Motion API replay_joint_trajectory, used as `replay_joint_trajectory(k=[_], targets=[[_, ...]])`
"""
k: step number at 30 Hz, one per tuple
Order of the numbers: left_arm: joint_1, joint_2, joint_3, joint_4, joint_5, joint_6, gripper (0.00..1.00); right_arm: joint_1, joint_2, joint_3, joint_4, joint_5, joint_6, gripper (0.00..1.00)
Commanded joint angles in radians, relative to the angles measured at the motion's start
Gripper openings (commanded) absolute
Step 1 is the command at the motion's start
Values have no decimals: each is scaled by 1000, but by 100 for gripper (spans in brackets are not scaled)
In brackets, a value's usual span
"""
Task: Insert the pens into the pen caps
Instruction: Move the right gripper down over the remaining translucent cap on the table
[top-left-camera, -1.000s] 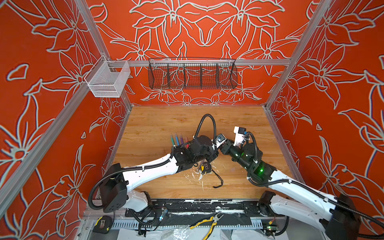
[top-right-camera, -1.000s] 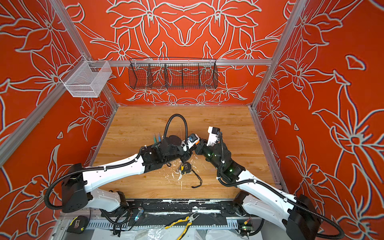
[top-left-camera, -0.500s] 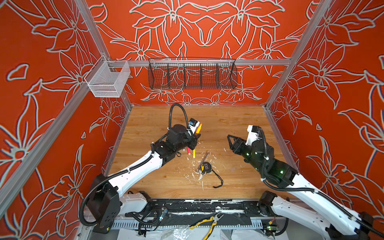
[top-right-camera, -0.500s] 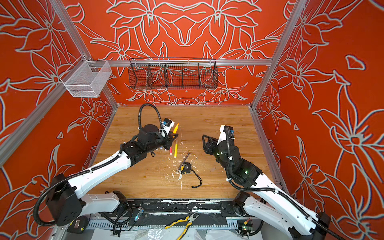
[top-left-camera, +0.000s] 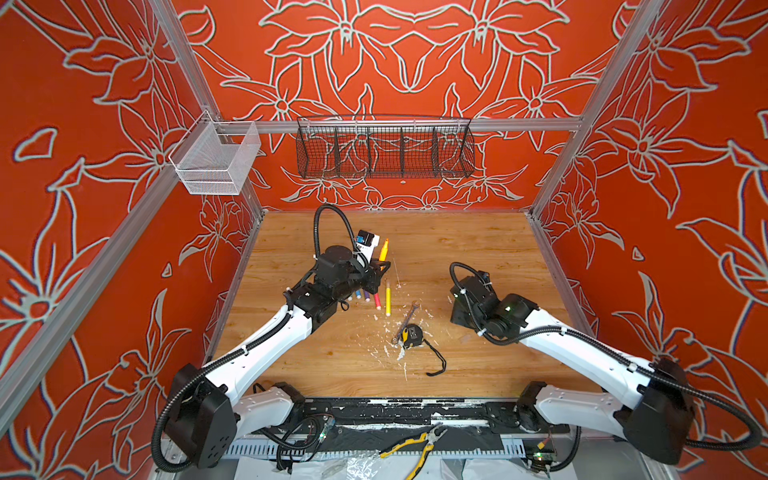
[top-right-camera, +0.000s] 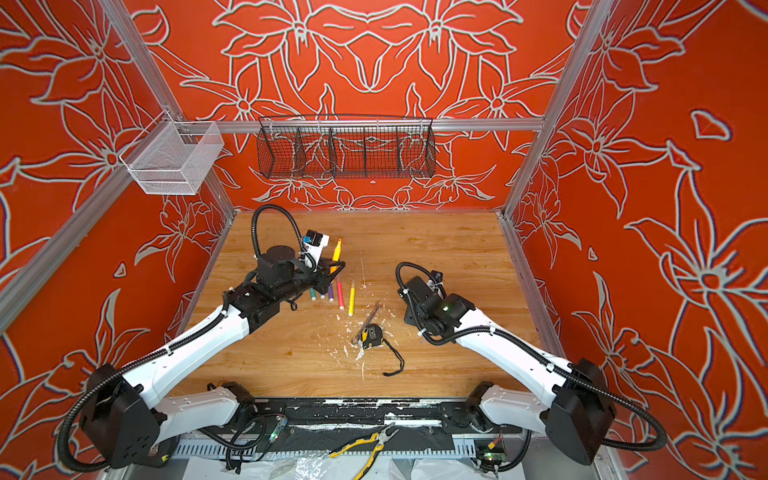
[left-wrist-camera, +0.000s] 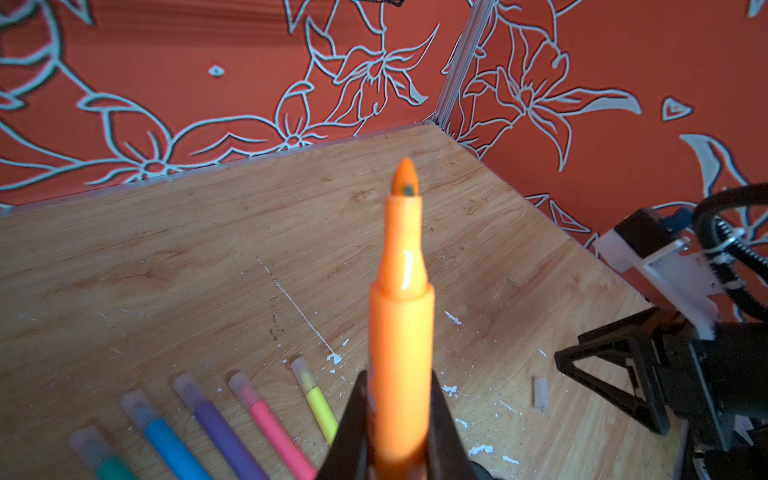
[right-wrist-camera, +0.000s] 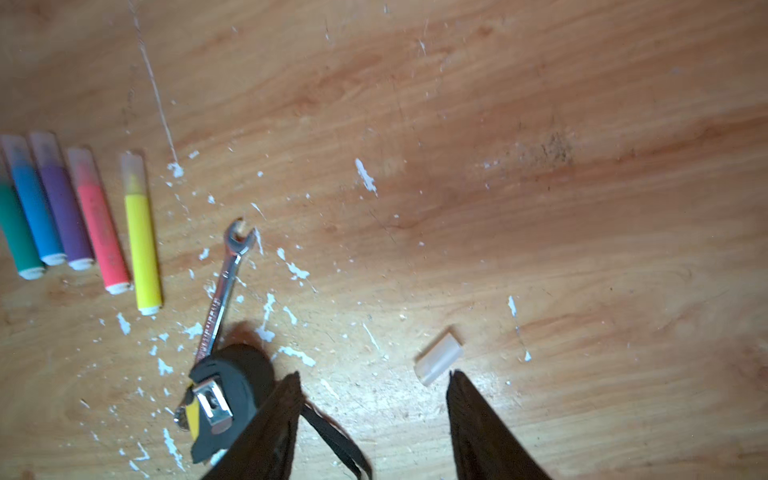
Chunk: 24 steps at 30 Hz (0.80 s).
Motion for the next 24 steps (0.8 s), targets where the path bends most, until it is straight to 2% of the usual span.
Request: replay_joint_trajectory(k=[1, 5, 11, 24], targets=[[3, -25, -18, 50, 50, -6, 0, -20, -17, -76, 11, -79, 60, 60], [3, -19, -10, 46, 71, -8, 0, -30, 24, -128, 70, -136, 73, 60], [3, -42, -24, 42, 36, -1, 0, -58, 114, -181, 163, -191, 69, 60], [3, -46, -22, 39, 36, 1, 0, -77, 247, -143, 180, -158, 17, 51]])
